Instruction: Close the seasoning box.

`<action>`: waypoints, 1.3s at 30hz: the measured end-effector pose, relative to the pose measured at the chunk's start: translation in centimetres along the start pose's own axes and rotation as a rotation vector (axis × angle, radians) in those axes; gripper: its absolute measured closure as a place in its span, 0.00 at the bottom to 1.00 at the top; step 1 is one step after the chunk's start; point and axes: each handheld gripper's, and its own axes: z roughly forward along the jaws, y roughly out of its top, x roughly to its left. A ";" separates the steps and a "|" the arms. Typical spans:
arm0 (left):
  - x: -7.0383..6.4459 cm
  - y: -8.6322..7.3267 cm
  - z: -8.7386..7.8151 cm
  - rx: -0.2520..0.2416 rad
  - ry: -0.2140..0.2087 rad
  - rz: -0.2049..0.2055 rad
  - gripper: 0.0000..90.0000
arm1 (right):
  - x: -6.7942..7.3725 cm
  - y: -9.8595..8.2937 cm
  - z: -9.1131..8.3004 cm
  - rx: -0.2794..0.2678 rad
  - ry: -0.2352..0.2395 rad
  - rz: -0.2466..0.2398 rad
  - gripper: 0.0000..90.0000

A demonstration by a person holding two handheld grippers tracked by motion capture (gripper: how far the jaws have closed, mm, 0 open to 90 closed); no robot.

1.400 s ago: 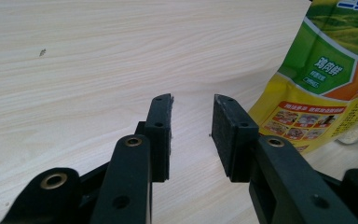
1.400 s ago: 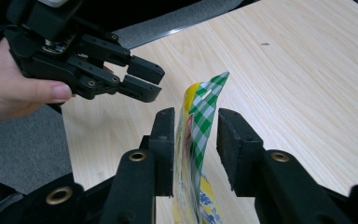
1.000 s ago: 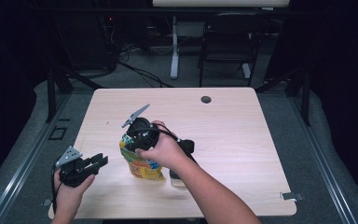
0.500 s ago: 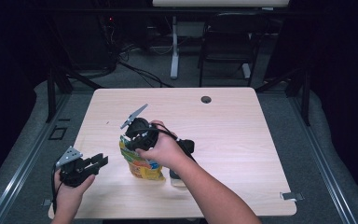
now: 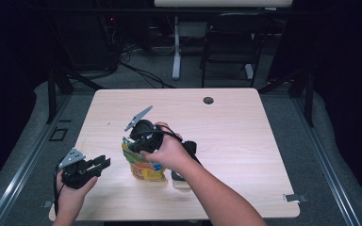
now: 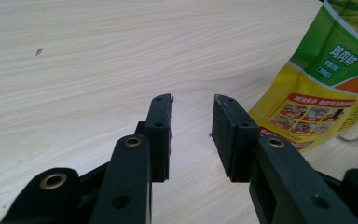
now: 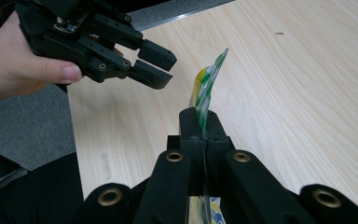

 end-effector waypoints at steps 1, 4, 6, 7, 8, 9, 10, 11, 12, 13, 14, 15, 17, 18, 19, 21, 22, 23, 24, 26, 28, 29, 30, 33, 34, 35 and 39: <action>0.0 0.0 0.0 -0.006 -0.003 0.003 0.75 | 0.0 -0.1 -0.1 -0.006 0.003 -0.001 1.00; -0.1 0.0 -0.1 -0.013 -0.004 0.007 0.74 | 0.2 -0.3 -0.5 -0.031 0.003 -0.006 1.00; -0.1 0.0 -0.1 -0.014 -0.008 0.006 0.73 | 0.3 -0.4 -0.8 -0.036 0.003 -0.013 1.00; -0.1 0.1 -0.1 -0.015 -0.010 0.007 0.72 | 0.3 -0.4 -1.0 -0.048 0.006 -0.013 1.00; -0.1 0.1 -0.1 -0.014 -0.011 0.009 0.71 | 0.3 -0.5 -1.2 -0.055 0.005 -0.010 1.00; -0.1 0.1 -0.2 -0.013 -0.014 0.015 0.70 | 0.3 -0.5 -1.4 -0.062 0.005 -0.011 1.00; -0.2 0.1 -0.2 -0.016 -0.017 0.015 0.69 | 0.3 -0.5 -1.7 -0.070 0.002 -0.012 1.00; -0.2 0.1 -0.3 -0.022 -0.020 0.015 0.68 | 0.3 -0.5 -1.9 -0.072 0.002 -0.013 1.00; -0.2 0.2 -0.3 -0.024 -0.025 0.018 0.68 | 0.3 -0.6 -2.2 -0.086 0.004 -0.010 1.00; -0.2 0.2 -0.3 -0.023 -0.024 0.021 0.67 | 0.3 -0.6 -2.4 -0.094 0.005 -0.010 1.00; -0.3 0.2 -0.3 -0.024 -0.026 0.019 0.67 | 0.3 -0.6 -2.7 -0.099 0.004 -0.012 1.00; -0.3 0.2 -0.3 -0.026 -0.029 0.018 0.66 | 0.3 -0.6 -3.0 -0.106 0.004 -0.013 1.00; -0.5 0.3 -0.3 -0.016 -0.038 0.024 0.65 | 0.3 -0.7 -3.4 -0.118 0.003 -0.015 1.00; -0.5 0.3 -0.3 -0.017 -0.041 0.024 0.65 | 0.3 -0.7 -3.7 -0.127 0.002 -0.017 1.00; -0.6 0.3 -0.3 -0.017 -0.045 0.026 0.65 | 0.3 -0.7 -3.9 -0.133 0.001 -0.016 1.00; -0.8 0.3 -0.2 -0.026 -0.060 0.030 0.64 | 0.3 -0.8 -4.3 -0.145 -0.005 -0.015 1.00; -0.9 0.3 -0.1 -0.023 -0.067 0.038 0.63 | 0.3 -0.8 -4.6 -0.145 -0.007 -0.019 1.00; -0.9 0.3 -0.2 -0.015 -0.072 0.045 0.62 | 0.2 -0.9 -4.8 -0.149 -0.012 -0.021 1.00; -1.1 0.3 0.0 -0.019 -0.080 0.052 0.62 | 0.2 -0.9 -5.0 -0.150 -0.013 -0.021 1.00; -1.4 0.3 0.1 -0.015 -0.093 0.062 0.61 | 0.1 -1.0 -5.5 -0.163 -0.019 -0.016 1.00; -1.7 0.2 0.4 -0.013 -0.098 0.066 0.61 | 0.0 -1.0 -5.9 -0.175 -0.022 -0.012 1.00; -1.7 0.3 0.4 -0.003 -0.105 0.071 0.61 | 0.0 -1.1 -6.1 -0.177 -0.023 -0.016 1.00; -1.8 0.2 0.5 0.000 -0.109 0.073 0.60 | 0.0 -1.1 -6.3 -0.183 -0.024 -0.015 1.00; -2.0 0.1 0.7 -0.005 -0.126 0.073 0.60 | 0.0 -0.9 -6.8 -0.189 -0.031 -0.021 1.00; -2.2 0.1 0.8 -0.004 -0.129 0.072 0.60 | 0.1 -0.9 -6.9 -0.198 -0.032 -0.023 1.00; -2.2 0.1 0.8 0.006 -0.133 0.075 0.60 | 0.1 -0.8 -7.1 -0.203 -0.030 -0.024 1.00; -2.7 0.1 1.1 0.018 -0.145 0.092 0.60 | 0.2 -0.5 -7.6 -0.220 -0.031 -0.030 1.00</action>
